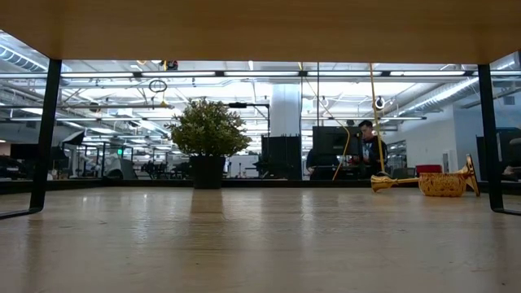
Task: Pick & Place candle stick holders
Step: Put the gold candle holder on the shelf
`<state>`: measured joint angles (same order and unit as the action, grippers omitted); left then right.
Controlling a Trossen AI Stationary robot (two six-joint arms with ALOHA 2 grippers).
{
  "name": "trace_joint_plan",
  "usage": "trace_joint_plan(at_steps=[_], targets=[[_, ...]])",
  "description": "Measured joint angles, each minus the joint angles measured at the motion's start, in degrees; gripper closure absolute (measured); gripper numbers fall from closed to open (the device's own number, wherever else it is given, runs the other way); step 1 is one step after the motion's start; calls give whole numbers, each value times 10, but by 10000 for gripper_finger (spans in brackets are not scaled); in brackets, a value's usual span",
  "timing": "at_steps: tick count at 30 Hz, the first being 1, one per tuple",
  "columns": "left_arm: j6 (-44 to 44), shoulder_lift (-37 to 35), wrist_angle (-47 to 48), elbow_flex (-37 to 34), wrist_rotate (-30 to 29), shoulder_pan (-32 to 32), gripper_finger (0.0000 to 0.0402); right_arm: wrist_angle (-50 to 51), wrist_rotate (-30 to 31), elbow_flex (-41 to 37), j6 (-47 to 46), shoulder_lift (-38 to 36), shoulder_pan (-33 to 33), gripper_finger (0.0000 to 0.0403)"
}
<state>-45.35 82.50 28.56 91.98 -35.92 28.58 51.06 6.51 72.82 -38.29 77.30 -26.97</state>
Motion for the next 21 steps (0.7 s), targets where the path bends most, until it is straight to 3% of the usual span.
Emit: trace_joint_plan(at_steps=[10, 21], targets=[[14, 0, 0, 0, -1, 0, 399, 5, 113, 1, -10, -73, 34, 403], [98, -7, 2, 0, 10, -39, 399, 42, 88, 1, 11, -98, 156, 403]])
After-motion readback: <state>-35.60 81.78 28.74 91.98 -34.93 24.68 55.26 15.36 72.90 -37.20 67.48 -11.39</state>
